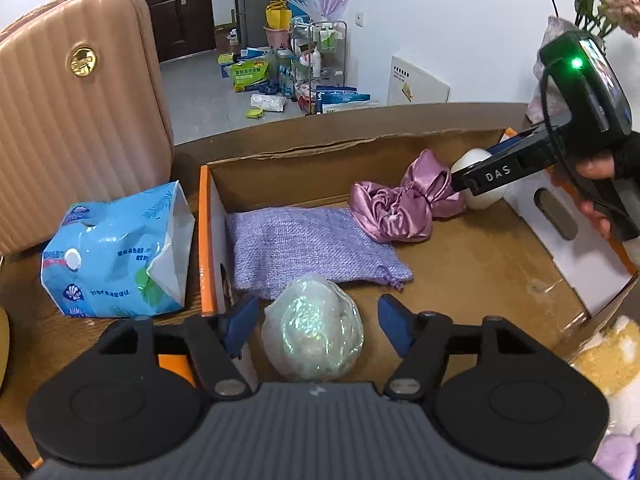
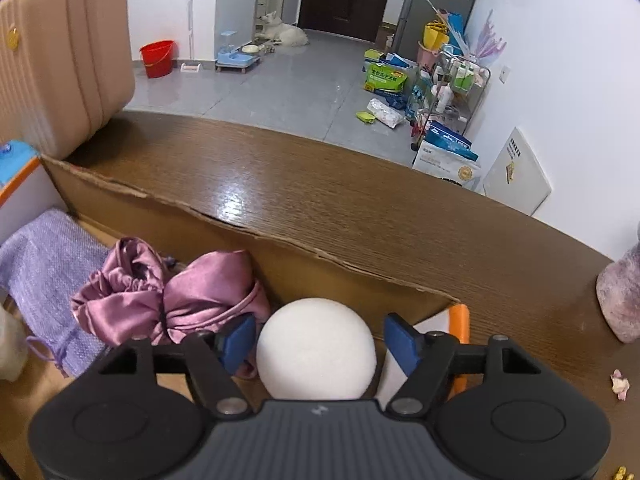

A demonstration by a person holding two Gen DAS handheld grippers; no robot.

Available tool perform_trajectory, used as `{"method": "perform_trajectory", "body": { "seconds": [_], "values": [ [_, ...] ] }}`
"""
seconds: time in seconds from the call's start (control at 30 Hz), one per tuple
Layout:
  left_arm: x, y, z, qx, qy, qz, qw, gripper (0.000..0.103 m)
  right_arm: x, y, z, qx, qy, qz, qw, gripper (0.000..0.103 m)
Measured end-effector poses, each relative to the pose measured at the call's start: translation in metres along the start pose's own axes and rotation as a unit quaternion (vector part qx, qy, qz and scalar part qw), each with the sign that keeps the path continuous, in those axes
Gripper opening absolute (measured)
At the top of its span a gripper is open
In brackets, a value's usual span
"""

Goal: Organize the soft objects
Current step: 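Open both grippers and withdraw them from the box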

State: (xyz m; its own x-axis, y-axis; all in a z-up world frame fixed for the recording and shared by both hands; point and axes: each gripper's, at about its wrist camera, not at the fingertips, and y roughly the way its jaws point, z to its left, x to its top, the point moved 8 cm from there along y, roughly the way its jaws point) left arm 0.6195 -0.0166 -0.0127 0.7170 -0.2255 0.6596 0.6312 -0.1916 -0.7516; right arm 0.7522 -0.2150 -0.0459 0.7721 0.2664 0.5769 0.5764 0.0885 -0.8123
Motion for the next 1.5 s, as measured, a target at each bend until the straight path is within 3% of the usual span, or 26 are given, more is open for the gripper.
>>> {"method": "perform_trajectory", "body": {
  "seconds": [0.23,0.57,0.8,0.93,1.17,1.5],
  "values": [
    [0.001,-0.056,-0.002,-0.001,-0.009,-0.017,0.9998,0.072,-0.009,-0.067,-0.02,0.017,0.038,-0.029,0.999,0.07],
    [-0.032,-0.192,-0.025,0.0,0.001,-0.065,0.9979,0.075,-0.06,-0.241,-0.025,0.02,0.022,-0.105,0.994,0.08],
    [-0.093,-0.268,-0.046,-0.009,-0.011,-0.098,0.9951,0.077,-0.134,-0.339,-0.007,0.062,0.018,-0.155,0.986,0.084],
    [-0.138,-0.296,-0.064,-0.013,-0.01,-0.121,0.9926,0.08,-0.188,-0.367,0.014,0.085,0.016,-0.174,0.981,0.085],
    [-0.21,-0.326,-0.092,0.016,-0.004,-0.154,0.988,0.081,-0.284,-0.395,0.061,0.118,0.014,-0.215,0.969,0.087],
    [-0.308,-0.37,-0.137,0.028,0.004,-0.211,0.9771,0.087,-0.408,-0.427,0.111,0.057,0.039,-0.277,0.958,0.089]
  ]
}}
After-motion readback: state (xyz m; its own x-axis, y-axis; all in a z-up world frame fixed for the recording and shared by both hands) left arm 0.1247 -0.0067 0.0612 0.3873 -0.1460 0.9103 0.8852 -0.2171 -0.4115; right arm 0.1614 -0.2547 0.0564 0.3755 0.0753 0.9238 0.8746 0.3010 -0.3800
